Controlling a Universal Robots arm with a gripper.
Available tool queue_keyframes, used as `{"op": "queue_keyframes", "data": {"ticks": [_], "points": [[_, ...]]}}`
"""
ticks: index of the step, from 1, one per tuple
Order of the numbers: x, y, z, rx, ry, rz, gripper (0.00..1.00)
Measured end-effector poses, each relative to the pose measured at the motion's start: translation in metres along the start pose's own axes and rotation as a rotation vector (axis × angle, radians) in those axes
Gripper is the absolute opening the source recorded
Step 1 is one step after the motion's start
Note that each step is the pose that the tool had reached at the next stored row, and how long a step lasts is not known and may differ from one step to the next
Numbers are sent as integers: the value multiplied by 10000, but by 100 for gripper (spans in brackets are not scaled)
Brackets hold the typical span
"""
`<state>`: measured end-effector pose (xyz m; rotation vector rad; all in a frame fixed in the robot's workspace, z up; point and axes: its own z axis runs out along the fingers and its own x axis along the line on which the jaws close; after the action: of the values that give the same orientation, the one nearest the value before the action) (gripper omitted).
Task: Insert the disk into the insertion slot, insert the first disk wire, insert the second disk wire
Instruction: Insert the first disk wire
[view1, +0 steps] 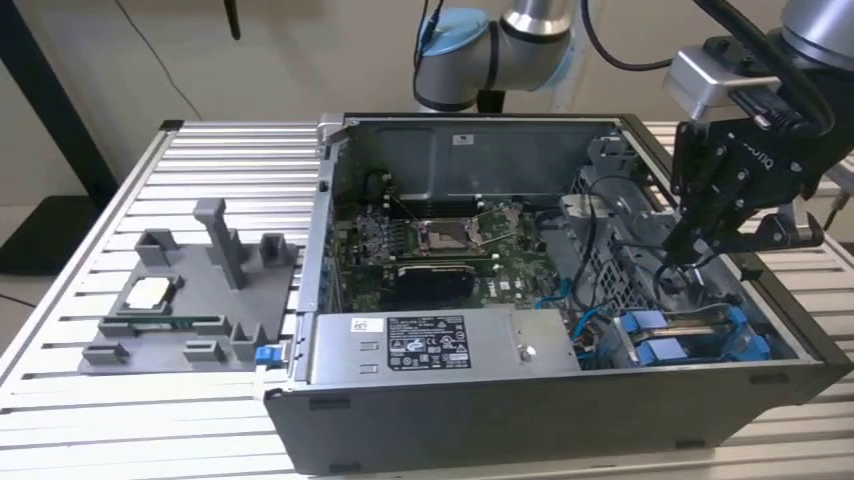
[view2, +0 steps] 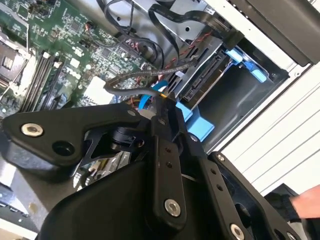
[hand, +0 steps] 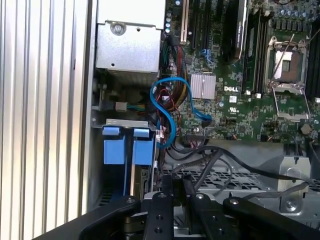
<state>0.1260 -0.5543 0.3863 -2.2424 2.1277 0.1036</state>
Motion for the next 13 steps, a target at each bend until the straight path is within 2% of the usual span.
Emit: {"op": "queue_keyframes", "data": {"ticks": [9, 13], "points": [[19, -84, 44, -45, 291, 7, 19], [30, -134, 63, -82, 375, 10, 19]]}}
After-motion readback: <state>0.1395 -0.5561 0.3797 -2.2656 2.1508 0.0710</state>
